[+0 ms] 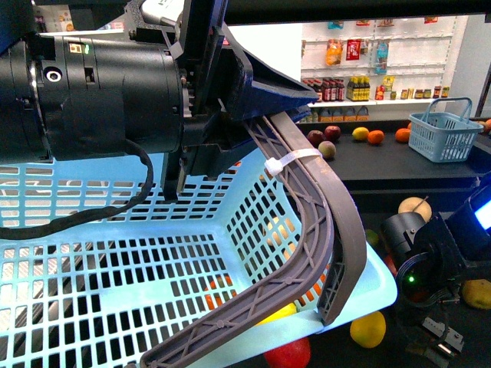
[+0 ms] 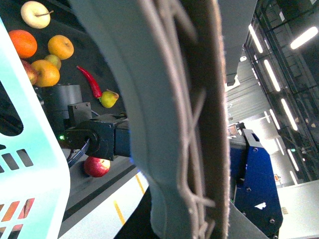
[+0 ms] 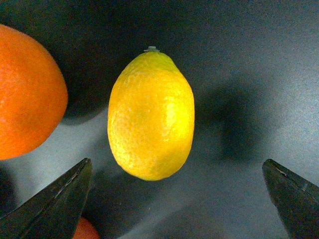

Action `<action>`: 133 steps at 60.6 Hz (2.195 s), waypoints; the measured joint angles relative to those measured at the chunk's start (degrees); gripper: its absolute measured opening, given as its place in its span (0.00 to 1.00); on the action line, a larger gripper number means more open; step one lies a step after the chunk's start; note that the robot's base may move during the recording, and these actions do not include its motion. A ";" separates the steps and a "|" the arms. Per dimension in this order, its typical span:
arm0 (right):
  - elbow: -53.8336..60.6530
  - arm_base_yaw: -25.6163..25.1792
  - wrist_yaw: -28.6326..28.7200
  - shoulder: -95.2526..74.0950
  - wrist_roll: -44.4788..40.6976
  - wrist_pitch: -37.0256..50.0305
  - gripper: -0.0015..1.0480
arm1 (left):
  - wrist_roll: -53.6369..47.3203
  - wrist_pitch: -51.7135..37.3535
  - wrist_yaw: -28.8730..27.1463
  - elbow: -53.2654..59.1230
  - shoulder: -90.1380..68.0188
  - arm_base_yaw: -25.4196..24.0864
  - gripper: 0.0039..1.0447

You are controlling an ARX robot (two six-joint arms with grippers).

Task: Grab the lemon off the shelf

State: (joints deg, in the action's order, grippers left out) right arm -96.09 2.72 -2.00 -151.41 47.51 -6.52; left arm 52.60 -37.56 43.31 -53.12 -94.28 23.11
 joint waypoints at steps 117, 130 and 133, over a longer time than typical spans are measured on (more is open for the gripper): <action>43.34 -4.35 21.68 59.32 -6.64 21.51 0.47 | -0.02 0.00 -0.04 0.00 0.00 0.00 0.08; 48.70 0.44 24.96 70.62 -5.40 20.39 0.47 | -0.02 0.00 0.00 0.00 0.00 0.00 0.08; 50.01 2.78 24.59 70.77 -5.29 20.44 0.47 | -0.02 0.00 -0.02 0.00 0.00 0.00 0.08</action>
State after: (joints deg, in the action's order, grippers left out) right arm -46.09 5.50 22.59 -80.64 42.22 13.91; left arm 52.58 -37.56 43.29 -53.12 -94.28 23.11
